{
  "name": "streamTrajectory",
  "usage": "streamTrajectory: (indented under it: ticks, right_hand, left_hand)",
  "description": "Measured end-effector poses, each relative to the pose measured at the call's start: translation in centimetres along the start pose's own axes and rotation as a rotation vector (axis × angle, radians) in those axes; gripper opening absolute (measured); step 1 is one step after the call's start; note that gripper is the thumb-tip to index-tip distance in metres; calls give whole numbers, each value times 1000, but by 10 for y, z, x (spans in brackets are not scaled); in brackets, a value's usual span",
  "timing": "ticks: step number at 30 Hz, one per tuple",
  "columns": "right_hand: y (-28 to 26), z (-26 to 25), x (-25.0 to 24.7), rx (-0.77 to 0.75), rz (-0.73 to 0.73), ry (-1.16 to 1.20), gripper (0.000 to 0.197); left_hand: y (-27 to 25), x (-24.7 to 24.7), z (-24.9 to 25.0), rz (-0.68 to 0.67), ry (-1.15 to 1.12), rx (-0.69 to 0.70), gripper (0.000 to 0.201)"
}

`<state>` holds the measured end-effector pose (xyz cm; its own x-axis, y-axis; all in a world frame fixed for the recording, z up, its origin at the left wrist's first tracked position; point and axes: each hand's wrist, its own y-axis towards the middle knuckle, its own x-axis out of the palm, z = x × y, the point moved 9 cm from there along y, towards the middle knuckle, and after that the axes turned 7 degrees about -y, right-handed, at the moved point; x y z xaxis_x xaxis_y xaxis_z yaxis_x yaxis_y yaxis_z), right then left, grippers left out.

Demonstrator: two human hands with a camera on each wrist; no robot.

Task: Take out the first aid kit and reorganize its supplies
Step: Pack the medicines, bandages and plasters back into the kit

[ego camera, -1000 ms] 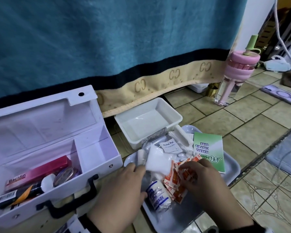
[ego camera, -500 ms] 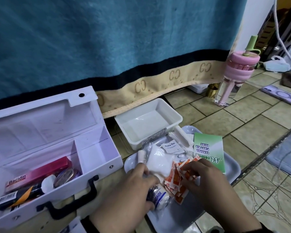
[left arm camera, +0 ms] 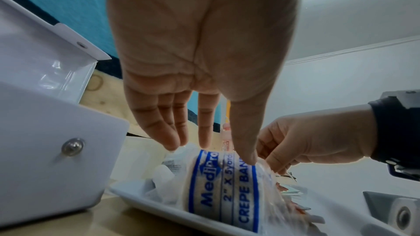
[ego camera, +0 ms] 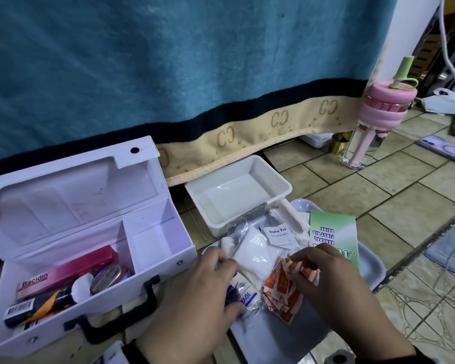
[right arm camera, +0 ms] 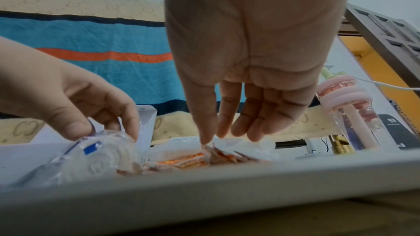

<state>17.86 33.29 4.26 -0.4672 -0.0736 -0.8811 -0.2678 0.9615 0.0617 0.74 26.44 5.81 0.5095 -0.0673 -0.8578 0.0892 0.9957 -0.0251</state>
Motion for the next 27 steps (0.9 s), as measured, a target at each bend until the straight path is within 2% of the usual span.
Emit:
streamTrajectory:
  ticks: [8, 13, 17, 24, 27]
  right_hand:
    - [4, -8, 0, -11, -11, -9, 18]
    - [13, -7, -10, 19, 14, -29, 21]
    - [27, -2, -23, 37, 38, -61, 23]
    - [51, 30, -40, 150, -56, -221, 37]
    - [61, 24, -40, 72, -116, -323, 43]
  left_hand:
    - [-1, 2, -1, -39, 48, 13, 44]
    - [1, -7, -5, 31, -1, -6, 31]
    - [4, -17, -8, 79, 1, -20, 28]
    - [11, -19, -9, 52, 5, -48, 37]
    - [15, -9, -3, -30, 2, -1, 51]
